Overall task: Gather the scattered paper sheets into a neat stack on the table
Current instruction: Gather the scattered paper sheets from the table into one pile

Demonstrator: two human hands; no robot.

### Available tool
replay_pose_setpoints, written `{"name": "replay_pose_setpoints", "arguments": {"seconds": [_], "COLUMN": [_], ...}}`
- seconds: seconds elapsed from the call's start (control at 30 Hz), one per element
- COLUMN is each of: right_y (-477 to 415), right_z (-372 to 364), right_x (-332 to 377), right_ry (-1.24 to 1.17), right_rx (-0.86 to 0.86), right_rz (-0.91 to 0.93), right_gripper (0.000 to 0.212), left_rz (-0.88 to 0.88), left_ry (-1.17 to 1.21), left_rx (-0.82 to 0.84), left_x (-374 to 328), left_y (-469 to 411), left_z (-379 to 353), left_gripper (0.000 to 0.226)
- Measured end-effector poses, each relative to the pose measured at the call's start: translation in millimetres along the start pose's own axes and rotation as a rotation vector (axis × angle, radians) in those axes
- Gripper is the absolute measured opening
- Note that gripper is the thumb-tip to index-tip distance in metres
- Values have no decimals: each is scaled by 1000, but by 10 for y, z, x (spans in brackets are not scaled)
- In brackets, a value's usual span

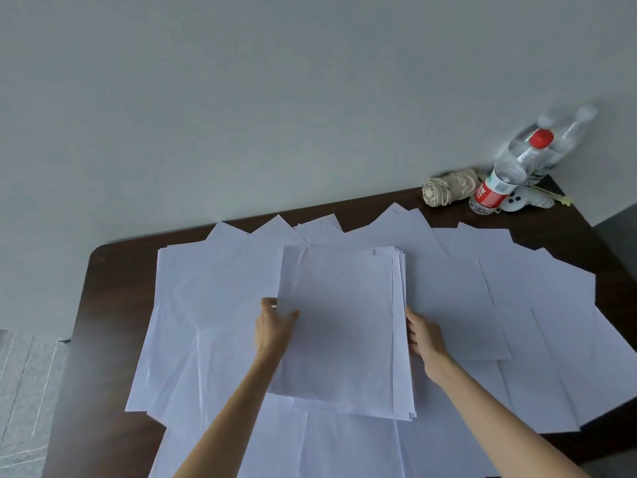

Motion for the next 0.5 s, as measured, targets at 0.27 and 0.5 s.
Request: {"name": "replay_pose_setpoints", "arguments": {"seconds": [0.27,0.5], "right_y": [-39,23], "right_z": [-103,-307], "right_x": [247,348], "right_ry": [204,154], "right_rx": [-48,43], "right_rz": [133,207], "right_gripper": [33,16], "left_rz": [-72,-76], "left_ry": [-266,-192], "left_rx": [-47,24], "left_x": [-99,-62], "left_y": [145,117], "left_z": [-275,-355], "left_gripper": [36,37]}}
Point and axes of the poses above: each hand's wrist, its own y-axis away from the middle knuckle, its own z-axis out of the back of the hand, x = y × z, the point moved 10 cm from there along -y, towards the middle knuckle, and after that the axes turned 12 degrees about y, right-handed, at the moved point
